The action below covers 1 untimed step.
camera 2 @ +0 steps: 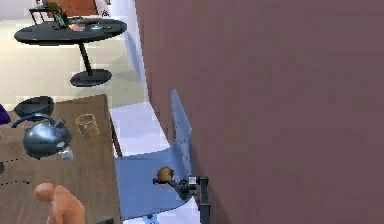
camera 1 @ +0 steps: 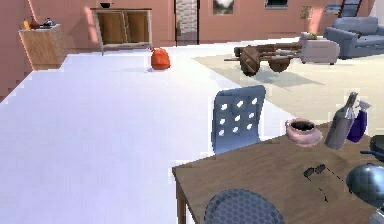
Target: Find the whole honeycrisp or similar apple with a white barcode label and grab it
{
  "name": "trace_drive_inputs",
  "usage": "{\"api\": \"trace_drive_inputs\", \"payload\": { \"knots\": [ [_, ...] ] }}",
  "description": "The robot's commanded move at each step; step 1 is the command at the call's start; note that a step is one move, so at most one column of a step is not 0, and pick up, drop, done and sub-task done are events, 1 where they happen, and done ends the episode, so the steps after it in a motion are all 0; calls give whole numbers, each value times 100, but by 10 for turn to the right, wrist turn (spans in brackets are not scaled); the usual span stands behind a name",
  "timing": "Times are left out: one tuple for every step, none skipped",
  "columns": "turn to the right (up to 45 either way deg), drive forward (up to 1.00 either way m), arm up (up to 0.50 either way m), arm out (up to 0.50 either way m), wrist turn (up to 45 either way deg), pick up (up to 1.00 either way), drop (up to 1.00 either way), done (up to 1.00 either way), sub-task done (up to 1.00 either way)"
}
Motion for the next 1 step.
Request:
{"api": "trace_drive_inputs", "payload": {
  "knots": [
    [0, 0, 10, 0, 0, 0, 0, 0, 0]
  ]
}}
